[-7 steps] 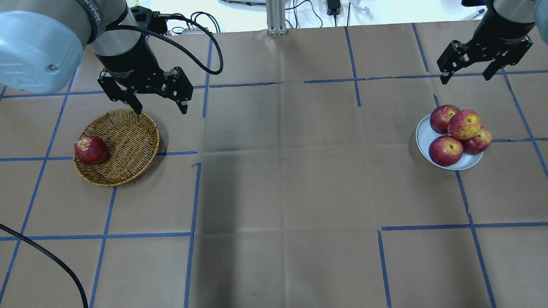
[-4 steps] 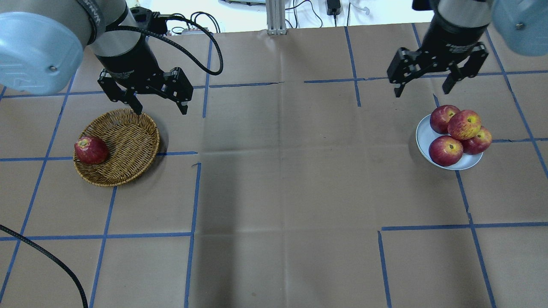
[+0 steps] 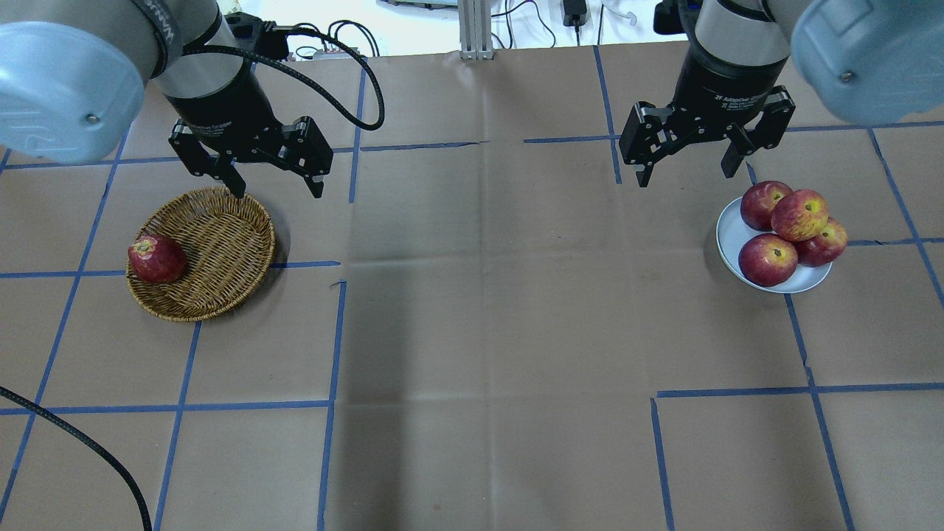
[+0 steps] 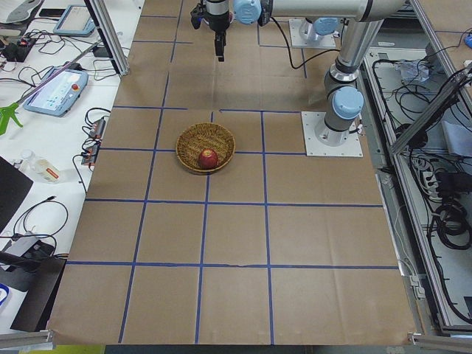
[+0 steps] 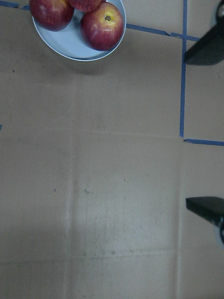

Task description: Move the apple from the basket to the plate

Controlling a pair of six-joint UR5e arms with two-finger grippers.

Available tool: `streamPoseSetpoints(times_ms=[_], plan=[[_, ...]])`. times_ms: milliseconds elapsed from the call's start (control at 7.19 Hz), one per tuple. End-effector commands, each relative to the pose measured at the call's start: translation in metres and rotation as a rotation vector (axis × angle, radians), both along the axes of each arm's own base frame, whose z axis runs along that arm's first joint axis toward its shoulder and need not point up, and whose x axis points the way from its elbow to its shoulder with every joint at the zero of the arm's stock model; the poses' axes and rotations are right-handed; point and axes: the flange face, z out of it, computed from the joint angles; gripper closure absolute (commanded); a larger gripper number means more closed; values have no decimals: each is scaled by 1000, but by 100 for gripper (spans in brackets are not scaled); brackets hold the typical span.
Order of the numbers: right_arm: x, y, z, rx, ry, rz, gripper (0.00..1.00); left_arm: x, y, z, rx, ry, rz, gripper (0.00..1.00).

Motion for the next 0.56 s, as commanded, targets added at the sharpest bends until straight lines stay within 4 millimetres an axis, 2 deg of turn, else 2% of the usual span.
streamPoseSetpoints(times_ms=[0,278,417], plan=[[-1,4,2,6,-6,1,0,0,-2,-2,0,0,0,1],[-3,7,-10,12,-6,0,0,0,-1,0,-3,0,0,1],[-3,7,-9,9,-6,-2,0,0,-1,0,-3,0,0,1]])
